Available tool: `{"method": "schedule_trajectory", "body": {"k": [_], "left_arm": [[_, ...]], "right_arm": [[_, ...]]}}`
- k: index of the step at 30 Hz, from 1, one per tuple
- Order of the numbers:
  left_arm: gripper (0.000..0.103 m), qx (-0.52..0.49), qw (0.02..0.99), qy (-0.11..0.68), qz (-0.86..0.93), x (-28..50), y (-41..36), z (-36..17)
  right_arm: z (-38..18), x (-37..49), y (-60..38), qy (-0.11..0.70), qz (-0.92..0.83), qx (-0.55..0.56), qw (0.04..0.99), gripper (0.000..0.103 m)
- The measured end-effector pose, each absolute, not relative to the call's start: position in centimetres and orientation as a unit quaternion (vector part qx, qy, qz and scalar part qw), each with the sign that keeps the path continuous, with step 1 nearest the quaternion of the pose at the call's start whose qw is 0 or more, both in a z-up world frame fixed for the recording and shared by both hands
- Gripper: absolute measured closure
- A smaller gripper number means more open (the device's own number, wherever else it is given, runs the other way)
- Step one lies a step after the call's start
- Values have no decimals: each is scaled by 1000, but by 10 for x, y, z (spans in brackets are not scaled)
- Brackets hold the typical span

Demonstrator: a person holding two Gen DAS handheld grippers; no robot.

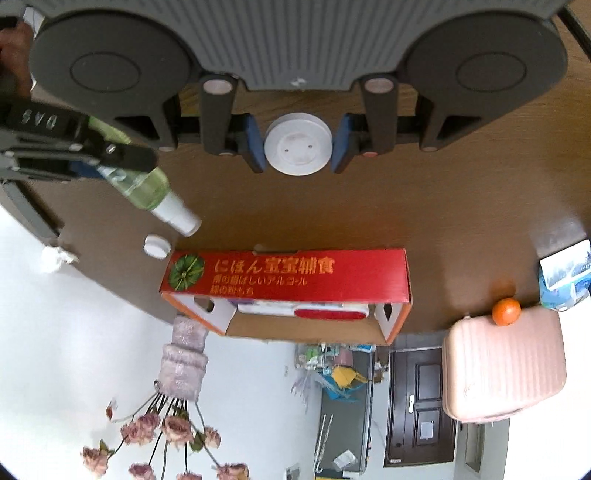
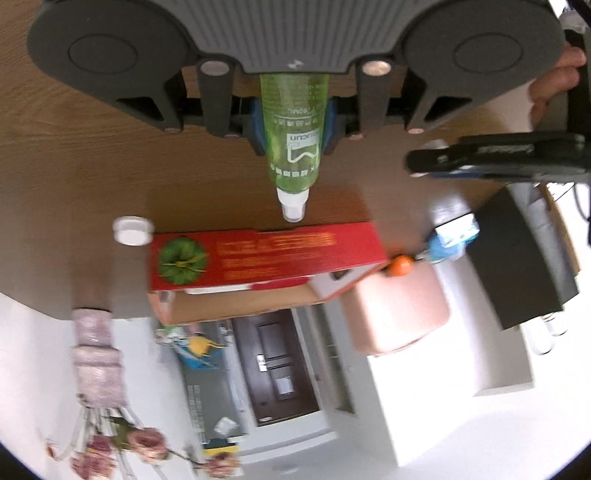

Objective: Organize rigid objects
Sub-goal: 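Carry the spray bottle and white cap into the box and release both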

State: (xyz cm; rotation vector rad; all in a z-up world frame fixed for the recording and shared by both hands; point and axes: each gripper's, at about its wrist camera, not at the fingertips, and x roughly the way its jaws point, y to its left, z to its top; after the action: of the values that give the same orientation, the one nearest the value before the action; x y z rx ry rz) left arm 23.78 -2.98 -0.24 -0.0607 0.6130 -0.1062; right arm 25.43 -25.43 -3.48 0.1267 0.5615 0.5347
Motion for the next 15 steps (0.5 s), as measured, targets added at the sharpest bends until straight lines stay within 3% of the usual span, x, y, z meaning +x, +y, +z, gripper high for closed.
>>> {"method": "schedule_trajectory", "body": {"k": [9, 15], "left_arm": [[63, -40, 955, 288, -63, 255, -22, 7], [63, -47, 962, 251, -98, 327, -9, 43]], "right_arm": [[-20, 262, -255, 263, 241, 53, 933, 73], [24, 312, -266, 205, 207, 42, 956, 73]]}}
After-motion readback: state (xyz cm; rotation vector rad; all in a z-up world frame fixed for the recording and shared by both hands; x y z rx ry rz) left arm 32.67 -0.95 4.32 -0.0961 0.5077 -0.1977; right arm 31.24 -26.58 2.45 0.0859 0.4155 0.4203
